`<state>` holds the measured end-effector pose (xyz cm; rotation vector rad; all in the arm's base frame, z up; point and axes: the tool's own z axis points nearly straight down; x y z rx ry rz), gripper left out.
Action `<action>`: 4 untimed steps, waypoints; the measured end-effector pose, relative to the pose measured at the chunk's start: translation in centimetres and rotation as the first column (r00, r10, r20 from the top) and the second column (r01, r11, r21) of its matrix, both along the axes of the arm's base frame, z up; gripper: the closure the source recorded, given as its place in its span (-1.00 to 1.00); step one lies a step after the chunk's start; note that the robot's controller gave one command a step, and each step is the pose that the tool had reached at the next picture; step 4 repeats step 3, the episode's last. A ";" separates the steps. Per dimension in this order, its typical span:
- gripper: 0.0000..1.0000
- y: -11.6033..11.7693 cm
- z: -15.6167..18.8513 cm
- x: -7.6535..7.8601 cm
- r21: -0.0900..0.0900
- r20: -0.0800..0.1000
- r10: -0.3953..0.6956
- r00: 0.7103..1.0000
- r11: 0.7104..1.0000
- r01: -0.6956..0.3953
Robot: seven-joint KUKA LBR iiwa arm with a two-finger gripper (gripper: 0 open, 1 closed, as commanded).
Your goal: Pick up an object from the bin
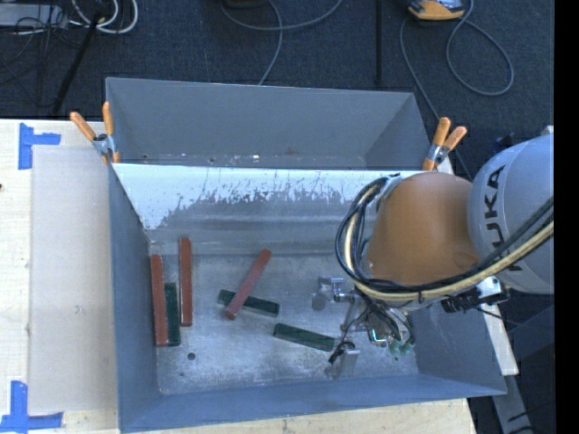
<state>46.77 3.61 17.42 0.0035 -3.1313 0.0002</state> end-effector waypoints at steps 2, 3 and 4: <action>1.00 -2.8 -10.4 6.3 0.001 0.011 0.349 0.937 0.937 -0.349; 1.00 -3.6 2.9 3.0 -0.002 0.017 0.320 0.947 0.947 -0.320; 1.00 -3.6 2.9 3.0 -0.002 0.017 0.320 0.947 0.947 -0.320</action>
Offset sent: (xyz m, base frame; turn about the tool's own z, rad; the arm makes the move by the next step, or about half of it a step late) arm 0.0625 -0.0278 -0.1042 -0.3605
